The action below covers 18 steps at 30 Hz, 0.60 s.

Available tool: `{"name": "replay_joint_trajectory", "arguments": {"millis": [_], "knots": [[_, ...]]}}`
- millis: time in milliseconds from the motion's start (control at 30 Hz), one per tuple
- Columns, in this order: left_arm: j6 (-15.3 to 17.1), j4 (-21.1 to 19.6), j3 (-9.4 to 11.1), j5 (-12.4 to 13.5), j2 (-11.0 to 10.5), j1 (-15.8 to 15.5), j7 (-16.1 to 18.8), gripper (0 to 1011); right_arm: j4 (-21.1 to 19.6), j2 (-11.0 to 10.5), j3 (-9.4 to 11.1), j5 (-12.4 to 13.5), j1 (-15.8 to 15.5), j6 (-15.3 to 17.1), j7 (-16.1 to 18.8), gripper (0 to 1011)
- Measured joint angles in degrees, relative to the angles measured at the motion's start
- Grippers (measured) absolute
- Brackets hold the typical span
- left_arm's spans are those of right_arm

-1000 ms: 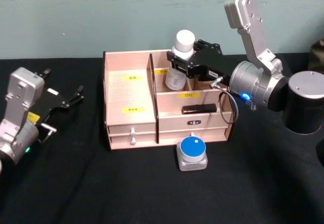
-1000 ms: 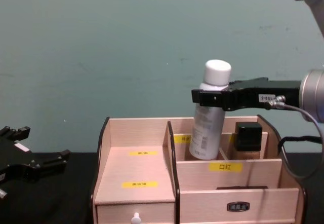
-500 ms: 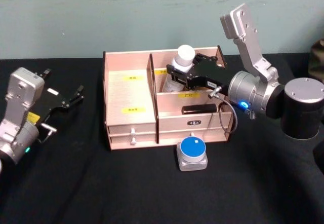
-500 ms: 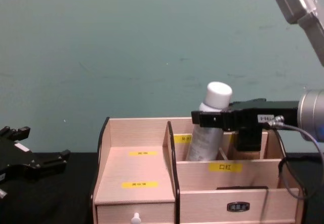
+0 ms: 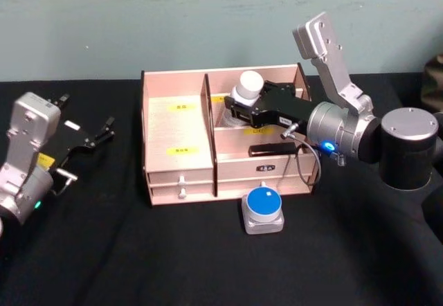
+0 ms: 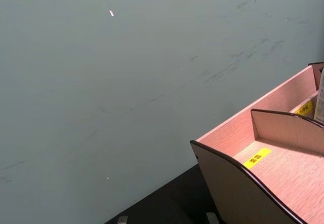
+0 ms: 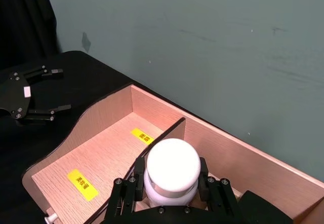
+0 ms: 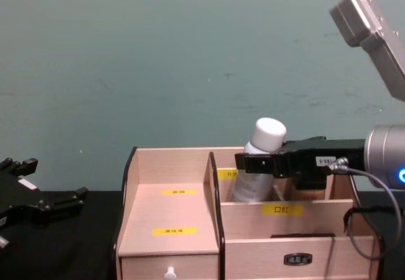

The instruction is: Pick up the facial cleanser and watermelon frost from the table and place them into the tiered storage box.

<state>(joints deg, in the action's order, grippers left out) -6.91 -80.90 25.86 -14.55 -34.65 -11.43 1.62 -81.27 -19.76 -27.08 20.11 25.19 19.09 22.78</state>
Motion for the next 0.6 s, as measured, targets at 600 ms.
{"name": "replay_joint_trajectory", "arguments": {"millis": [600], "knots": [[0.0, 0.0, 0.0, 0.0, 0.0, 0.0, 0.0, 1001, 0.0, -0.1, -0.1, -0.2, 0.0, 0.2, 0.1, 606]]}}
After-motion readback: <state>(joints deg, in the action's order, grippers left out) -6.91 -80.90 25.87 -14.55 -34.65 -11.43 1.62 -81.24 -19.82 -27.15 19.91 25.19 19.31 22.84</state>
